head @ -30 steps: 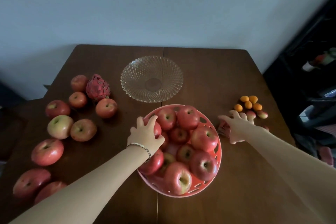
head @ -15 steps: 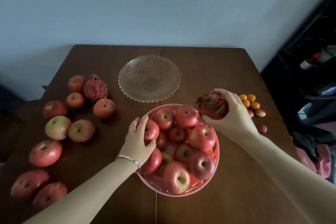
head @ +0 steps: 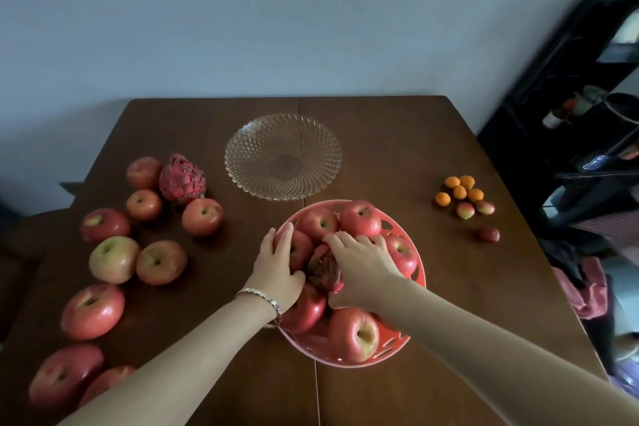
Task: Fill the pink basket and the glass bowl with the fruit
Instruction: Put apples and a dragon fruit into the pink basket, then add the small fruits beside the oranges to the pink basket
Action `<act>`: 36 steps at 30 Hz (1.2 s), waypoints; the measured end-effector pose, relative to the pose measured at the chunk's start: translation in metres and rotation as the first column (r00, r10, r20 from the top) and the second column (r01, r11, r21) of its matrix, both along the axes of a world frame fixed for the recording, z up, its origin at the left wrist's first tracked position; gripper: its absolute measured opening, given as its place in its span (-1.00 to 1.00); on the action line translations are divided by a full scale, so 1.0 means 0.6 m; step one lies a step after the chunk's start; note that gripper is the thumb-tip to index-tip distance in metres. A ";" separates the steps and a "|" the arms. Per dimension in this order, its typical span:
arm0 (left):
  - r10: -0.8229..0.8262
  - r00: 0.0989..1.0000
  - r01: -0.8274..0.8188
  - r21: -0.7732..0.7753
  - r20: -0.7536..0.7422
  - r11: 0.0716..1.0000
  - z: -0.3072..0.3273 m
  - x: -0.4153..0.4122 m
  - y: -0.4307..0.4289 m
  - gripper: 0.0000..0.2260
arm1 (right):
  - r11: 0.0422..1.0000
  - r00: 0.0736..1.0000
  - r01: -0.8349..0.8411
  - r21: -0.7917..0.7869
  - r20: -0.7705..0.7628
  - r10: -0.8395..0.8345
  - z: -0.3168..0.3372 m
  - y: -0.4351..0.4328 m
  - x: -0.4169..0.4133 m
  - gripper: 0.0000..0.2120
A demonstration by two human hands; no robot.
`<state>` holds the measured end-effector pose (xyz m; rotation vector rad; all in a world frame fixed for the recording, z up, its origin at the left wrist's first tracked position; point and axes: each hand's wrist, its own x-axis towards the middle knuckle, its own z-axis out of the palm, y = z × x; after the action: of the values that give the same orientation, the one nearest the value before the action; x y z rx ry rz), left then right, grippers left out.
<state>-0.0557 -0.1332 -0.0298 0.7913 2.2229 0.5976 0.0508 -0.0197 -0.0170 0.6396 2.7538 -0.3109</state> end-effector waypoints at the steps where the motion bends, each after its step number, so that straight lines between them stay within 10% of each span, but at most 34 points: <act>1: -0.001 1.000 0.001 -0.013 -0.010 1.000 0.003 -0.001 0.000 -0.34 | 0.999 1.000 0.010 -0.046 -0.008 -0.011 -0.002 0.004 0.002 -0.14; 8: -0.139 0.924 0.218 0.192 -0.358 0.957 0.048 0.023 0.045 -0.57 | 0.941 0.953 0.172 -0.291 -0.192 -0.234 0.043 0.032 0.067 -0.50; 13: -0.241 0.899 0.370 0.338 -0.367 0.865 0.091 0.078 0.136 -0.79 | 0.787 0.714 0.570 -0.239 -0.331 -0.617 0.031 0.177 0.166 -0.77; 19: -0.316 0.881 0.403 0.208 -0.351 0.891 0.081 0.155 0.257 -0.80 | 0.689 0.690 0.723 -0.042 0.081 -0.719 -0.078 0.351 0.233 -0.43; 28: -0.407 0.875 0.406 -0.061 -0.263 0.912 -0.006 0.233 0.421 -0.73 | 0.809 0.830 0.554 -0.196 0.058 -0.554 -0.152 0.449 0.270 -0.73; 36: -0.659 0.636 0.577 -0.320 -0.402 0.751 -0.114 0.257 0.564 -0.45 | 0.767 0.776 0.621 -0.165 -0.007 -0.630 -0.140 0.539 0.252 -0.65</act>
<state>0.0984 0.2054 -0.0984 1.6763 2.1642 -0.1630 0.2021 0.3036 -0.1009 1.5244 2.4422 -0.6876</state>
